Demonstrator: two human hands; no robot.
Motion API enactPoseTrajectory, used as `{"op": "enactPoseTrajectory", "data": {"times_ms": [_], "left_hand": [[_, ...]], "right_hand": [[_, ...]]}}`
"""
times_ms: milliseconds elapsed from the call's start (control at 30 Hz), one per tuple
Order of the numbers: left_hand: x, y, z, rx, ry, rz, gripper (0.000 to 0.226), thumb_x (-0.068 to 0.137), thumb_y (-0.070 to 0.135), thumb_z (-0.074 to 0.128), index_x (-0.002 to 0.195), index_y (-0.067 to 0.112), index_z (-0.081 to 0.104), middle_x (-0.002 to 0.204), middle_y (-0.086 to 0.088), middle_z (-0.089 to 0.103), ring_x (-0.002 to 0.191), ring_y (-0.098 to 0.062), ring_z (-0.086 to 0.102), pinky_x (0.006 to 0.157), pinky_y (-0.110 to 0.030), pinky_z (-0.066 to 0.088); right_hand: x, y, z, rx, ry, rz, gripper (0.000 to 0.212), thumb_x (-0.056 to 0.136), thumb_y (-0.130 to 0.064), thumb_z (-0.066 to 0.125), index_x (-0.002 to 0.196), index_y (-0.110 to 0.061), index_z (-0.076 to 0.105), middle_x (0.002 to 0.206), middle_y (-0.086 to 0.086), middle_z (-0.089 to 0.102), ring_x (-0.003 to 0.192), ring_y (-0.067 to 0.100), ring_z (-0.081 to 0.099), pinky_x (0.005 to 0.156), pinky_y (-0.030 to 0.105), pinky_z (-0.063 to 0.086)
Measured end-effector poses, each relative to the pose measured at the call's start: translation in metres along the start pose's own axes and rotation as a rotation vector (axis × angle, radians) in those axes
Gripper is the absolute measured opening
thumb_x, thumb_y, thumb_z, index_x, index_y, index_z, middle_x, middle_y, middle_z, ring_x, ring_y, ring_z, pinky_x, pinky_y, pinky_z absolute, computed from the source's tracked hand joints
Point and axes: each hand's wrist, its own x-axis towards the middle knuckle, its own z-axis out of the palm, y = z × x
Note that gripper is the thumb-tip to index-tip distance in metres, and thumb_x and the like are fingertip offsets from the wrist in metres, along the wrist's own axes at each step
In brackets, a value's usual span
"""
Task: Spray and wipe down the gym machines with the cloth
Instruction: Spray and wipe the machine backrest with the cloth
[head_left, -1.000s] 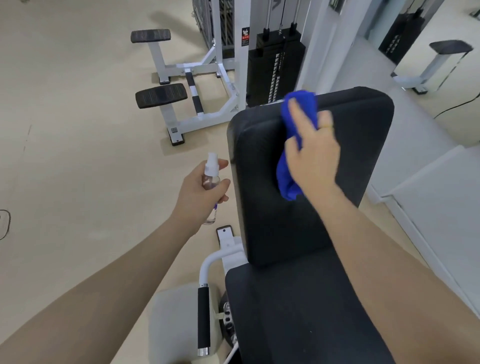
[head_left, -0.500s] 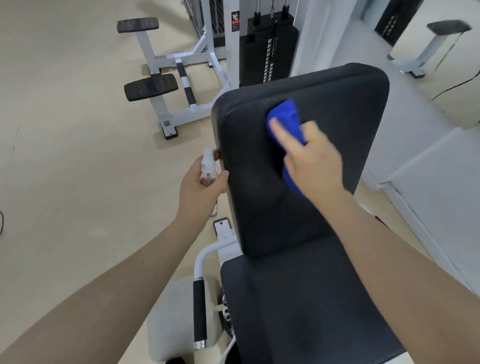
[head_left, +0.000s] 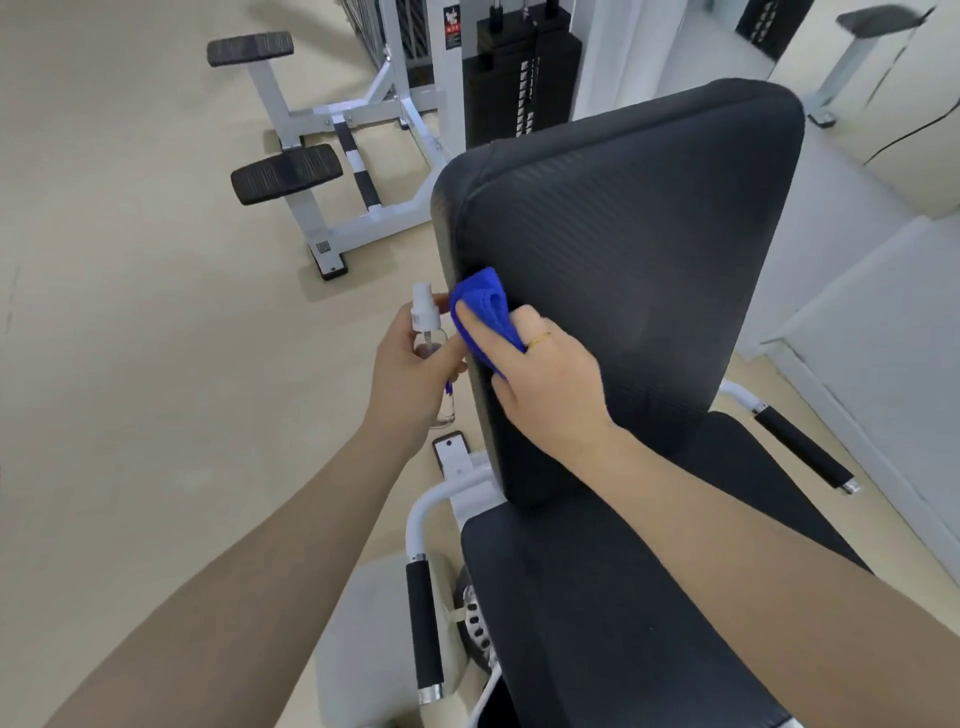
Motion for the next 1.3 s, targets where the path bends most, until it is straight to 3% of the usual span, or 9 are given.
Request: {"op": "enactPoseTrajectory", "data": {"times_ms": [233, 367, 533, 733, 867, 1000, 1100, 1200, 1300], "left_hand": [[0.003, -0.004, 0.001, 0.135, -0.005, 0.026, 0.019, 0.088, 0.024, 0.062, 0.104, 0.029, 0.051, 0.077, -0.004, 0.055, 0.067, -0.017, 0.053, 0.06, -0.023, 0.048], [0.003, -0.007, 0.0, 0.147, 0.007, 0.065, 0.019, 0.086, 0.027, 0.064, 0.101, 0.029, 0.053, 0.078, -0.007, 0.058, 0.068, -0.023, 0.057, 0.069, -0.039, 0.052], [0.003, -0.005, -0.001, 0.141, -0.012, 0.069, 0.02, 0.086, 0.027, 0.063, 0.086, 0.039, 0.048, 0.08, -0.01, 0.057, 0.071, -0.03, 0.057, 0.072, -0.043, 0.051], [0.005, -0.005, -0.001, 0.162, -0.042, 0.042, 0.017, 0.087, 0.029, 0.061, 0.096, 0.021, 0.049, 0.079, -0.004, 0.054, 0.073, -0.029, 0.058, 0.069, -0.035, 0.049], [0.003, -0.007, 0.0, 0.062, -0.053, -0.017, 0.014, 0.087, 0.025, 0.061, 0.093, 0.024, 0.049, 0.073, 0.001, 0.056, 0.058, -0.008, 0.056, 0.063, -0.033, 0.05], [0.003, -0.01, 0.002, 0.078, 0.014, 0.035, 0.017, 0.085, 0.027, 0.063, 0.088, 0.035, 0.048, 0.088, -0.005, 0.06, 0.074, -0.018, 0.058, 0.071, -0.035, 0.051], [-0.001, -0.012, 0.004, 0.226, 0.074, 0.221, 0.034, 0.083, 0.022, 0.064, 0.103, 0.042, 0.046, 0.111, 0.002, 0.053, 0.091, -0.012, 0.054, 0.08, -0.024, 0.047], [-0.01, -0.013, 0.009, 0.4, 0.075, 0.434, 0.035, 0.081, 0.012, 0.064, 0.113, 0.018, 0.052, 0.116, -0.003, 0.048, 0.094, 0.005, 0.042, 0.079, -0.003, 0.036], [-0.026, -0.022, 0.02, 0.519, 0.06, 0.569, 0.026, 0.08, 0.02, 0.057, 0.102, 0.006, 0.057, 0.109, -0.012, 0.049, 0.089, 0.0, 0.041, 0.076, 0.001, 0.032]], "right_hand": [[0.023, 0.047, -0.022, 0.069, 0.264, 0.699, 0.07, 0.079, -0.003, 0.044, 0.144, -0.024, 0.033, 0.112, 0.013, 0.045, 0.069, 0.022, 0.044, 0.062, 0.038, 0.047], [0.002, -0.009, 0.013, 0.104, 0.19, 0.488, 0.068, 0.073, -0.009, 0.037, 0.141, -0.012, 0.039, 0.093, 0.015, 0.047, 0.06, 0.019, 0.036, 0.053, 0.026, 0.036], [-0.024, 0.0, 0.017, 0.007, 0.062, 0.254, 0.064, 0.077, -0.002, 0.036, 0.138, -0.02, 0.035, 0.087, 0.017, 0.048, 0.061, 0.026, 0.043, 0.053, 0.035, 0.048], [-0.008, 0.051, -0.001, 0.127, 0.315, 1.013, 0.071, 0.086, 0.008, 0.034, 0.146, -0.029, 0.027, 0.108, 0.005, 0.034, 0.078, 0.023, 0.044, 0.083, 0.038, 0.046], [-0.011, -0.002, 0.032, -0.016, 0.344, 0.745, 0.074, 0.073, 0.009, 0.037, 0.143, -0.015, 0.035, 0.102, 0.019, 0.047, 0.075, 0.031, 0.045, 0.068, 0.036, 0.042], [-0.029, -0.016, 0.036, -0.127, 0.204, 0.427, 0.071, 0.069, 0.004, 0.031, 0.136, -0.018, 0.038, 0.094, 0.018, 0.054, 0.064, 0.029, 0.043, 0.058, 0.034, 0.043], [-0.018, 0.035, 0.005, -0.278, 0.203, 0.526, 0.079, 0.066, 0.009, 0.044, 0.14, -0.018, 0.04, 0.105, 0.021, 0.055, 0.07, 0.035, 0.046, 0.062, 0.04, 0.043], [-0.01, 0.078, -0.017, -0.3, 0.085, 0.765, 0.088, 0.074, 0.01, 0.048, 0.148, -0.028, 0.02, 0.128, 0.02, 0.042, 0.091, 0.037, 0.044, 0.075, 0.043, 0.04], [-0.013, 0.083, -0.015, -0.173, 0.102, 0.802, 0.087, 0.075, 0.013, 0.046, 0.148, -0.028, 0.02, 0.129, 0.018, 0.04, 0.092, 0.033, 0.043, 0.075, 0.039, 0.04]]}}
